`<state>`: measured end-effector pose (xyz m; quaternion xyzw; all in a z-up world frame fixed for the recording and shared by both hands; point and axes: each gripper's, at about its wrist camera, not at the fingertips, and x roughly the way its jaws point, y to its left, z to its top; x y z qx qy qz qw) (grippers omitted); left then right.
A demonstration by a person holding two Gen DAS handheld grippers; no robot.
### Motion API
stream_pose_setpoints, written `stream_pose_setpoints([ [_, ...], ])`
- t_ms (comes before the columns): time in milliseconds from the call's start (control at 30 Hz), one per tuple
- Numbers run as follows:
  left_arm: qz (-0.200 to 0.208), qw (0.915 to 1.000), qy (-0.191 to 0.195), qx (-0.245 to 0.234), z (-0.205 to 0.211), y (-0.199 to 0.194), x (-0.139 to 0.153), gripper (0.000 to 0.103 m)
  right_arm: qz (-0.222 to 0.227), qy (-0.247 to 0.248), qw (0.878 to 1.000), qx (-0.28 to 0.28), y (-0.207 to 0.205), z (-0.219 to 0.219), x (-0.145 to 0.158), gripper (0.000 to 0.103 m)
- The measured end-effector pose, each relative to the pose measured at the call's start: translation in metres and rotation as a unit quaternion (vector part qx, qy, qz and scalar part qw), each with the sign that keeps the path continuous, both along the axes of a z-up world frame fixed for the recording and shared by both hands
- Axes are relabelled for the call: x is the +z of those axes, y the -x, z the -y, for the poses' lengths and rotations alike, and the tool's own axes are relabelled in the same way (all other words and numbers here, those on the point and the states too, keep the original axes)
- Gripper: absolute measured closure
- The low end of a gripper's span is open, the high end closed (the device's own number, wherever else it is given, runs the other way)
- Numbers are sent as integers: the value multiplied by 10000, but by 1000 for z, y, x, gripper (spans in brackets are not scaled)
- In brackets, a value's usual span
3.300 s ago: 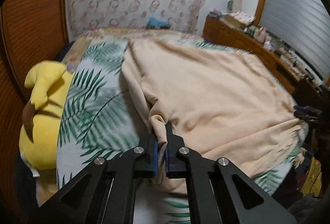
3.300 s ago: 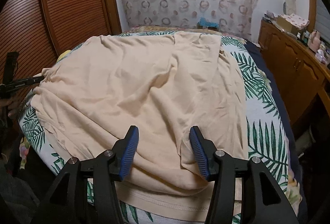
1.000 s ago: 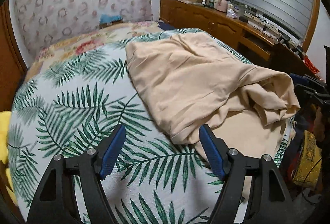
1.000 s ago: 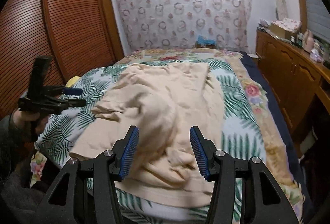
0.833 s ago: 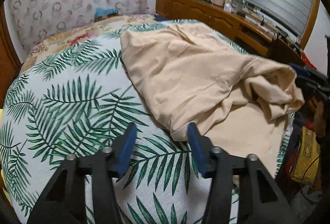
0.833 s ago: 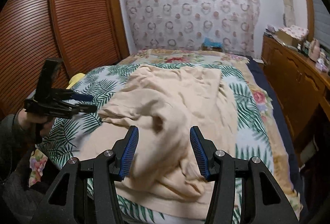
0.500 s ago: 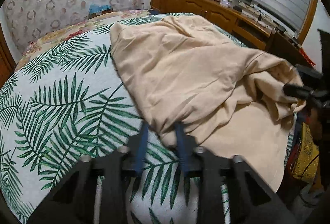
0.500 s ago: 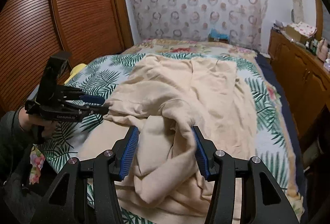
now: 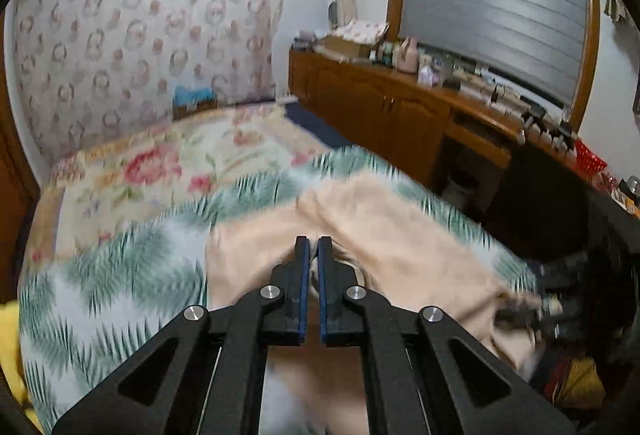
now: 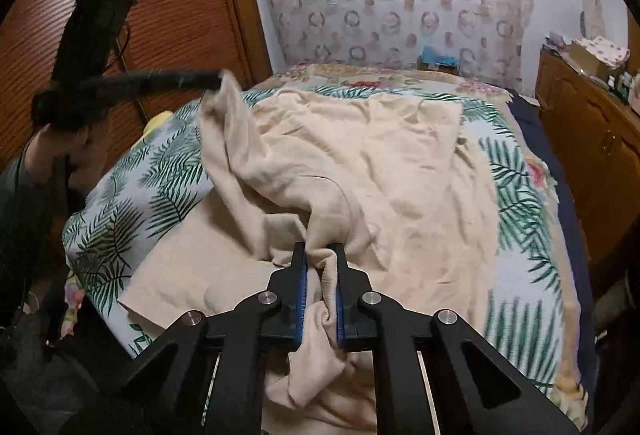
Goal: Fold small clothes
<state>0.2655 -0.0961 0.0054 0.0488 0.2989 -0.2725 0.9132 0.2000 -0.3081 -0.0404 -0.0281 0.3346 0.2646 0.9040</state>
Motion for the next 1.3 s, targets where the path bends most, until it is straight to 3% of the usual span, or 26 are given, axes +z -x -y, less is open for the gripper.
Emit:
stream_pose_setpoints([
  [200, 266, 9992, -59, -296, 55, -54, 23, 98, -19, -166, 9995, -282, 8, 32, 6, 93],
  [333, 180, 9989, -266, -332, 92, -93, 9, 98, -117, -82, 9982, -589, 8, 46, 1, 92],
  [533, -49, 9978, -248, -607, 110, -112, -8, 93, -312, -88, 9944, -1003, 5, 65, -3, 92],
  [567, -30, 9978, -278, -609, 110, -110, -8, 81, -327, -66, 9943, -1016, 3, 66, -2, 92],
  [633, -13, 9977, -273, -622, 104, -107, -10, 74, -320, -5, 9942, -1028, -1, 65, 1, 90],
  [700, -59, 9977, -277, -623, 95, -105, -11, 60, -267, 46, 9945, -1009, -8, 65, 6, 90],
  [767, -89, 9978, -316, -579, 84, -103, -14, 54, -193, 92, 9950, -974, -19, 65, 14, 89],
  [867, -162, 9978, -478, -434, 64, -100, -24, 30, -50, 161, 9958, -899, -37, 58, 19, 85],
  [900, -168, 9980, -476, -391, 57, -99, -28, 27, 13, 170, 9962, -857, -43, 55, 21, 80],
  [1000, -336, 9979, -478, -288, 35, -93, -42, 27, 91, 153, 9981, -597, -62, 48, 24, 70],
  [1300, -842, 9941, -681, 60, -6, -86, -89, 27, 101, 533, 9984, -161, -153, 6, 19, 69],
])
